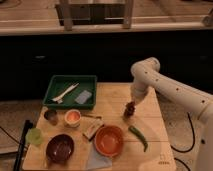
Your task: Place grapes in table surface
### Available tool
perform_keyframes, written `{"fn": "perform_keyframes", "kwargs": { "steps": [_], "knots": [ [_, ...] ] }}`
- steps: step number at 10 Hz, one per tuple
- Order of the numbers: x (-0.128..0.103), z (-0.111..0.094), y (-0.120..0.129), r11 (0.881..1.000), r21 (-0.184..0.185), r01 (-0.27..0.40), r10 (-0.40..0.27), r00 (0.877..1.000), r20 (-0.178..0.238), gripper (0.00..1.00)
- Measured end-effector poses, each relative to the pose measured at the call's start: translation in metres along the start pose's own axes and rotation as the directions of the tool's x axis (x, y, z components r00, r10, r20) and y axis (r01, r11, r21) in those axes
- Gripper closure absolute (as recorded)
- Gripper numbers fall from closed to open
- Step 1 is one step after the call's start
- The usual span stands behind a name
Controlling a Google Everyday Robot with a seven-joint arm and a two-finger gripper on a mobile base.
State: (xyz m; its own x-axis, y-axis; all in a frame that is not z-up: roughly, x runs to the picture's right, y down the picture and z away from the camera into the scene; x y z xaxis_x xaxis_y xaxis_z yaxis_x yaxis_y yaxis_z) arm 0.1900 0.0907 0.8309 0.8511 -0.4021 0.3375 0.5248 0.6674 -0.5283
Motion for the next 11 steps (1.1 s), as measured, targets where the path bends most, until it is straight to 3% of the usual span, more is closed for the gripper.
{"fn": "perform_keyframes", "kwargs": {
  "steps": [7,11],
  "knots": [
    [0.001,0.051,-0.003,0.998,-0.023,-0.067,0.067,0.998,0.004,0.96],
    [-0.001,0.06,-0.002,0.997,-0.034,-0.074,0.074,0.997,0.008,0.96]
  ]
}}
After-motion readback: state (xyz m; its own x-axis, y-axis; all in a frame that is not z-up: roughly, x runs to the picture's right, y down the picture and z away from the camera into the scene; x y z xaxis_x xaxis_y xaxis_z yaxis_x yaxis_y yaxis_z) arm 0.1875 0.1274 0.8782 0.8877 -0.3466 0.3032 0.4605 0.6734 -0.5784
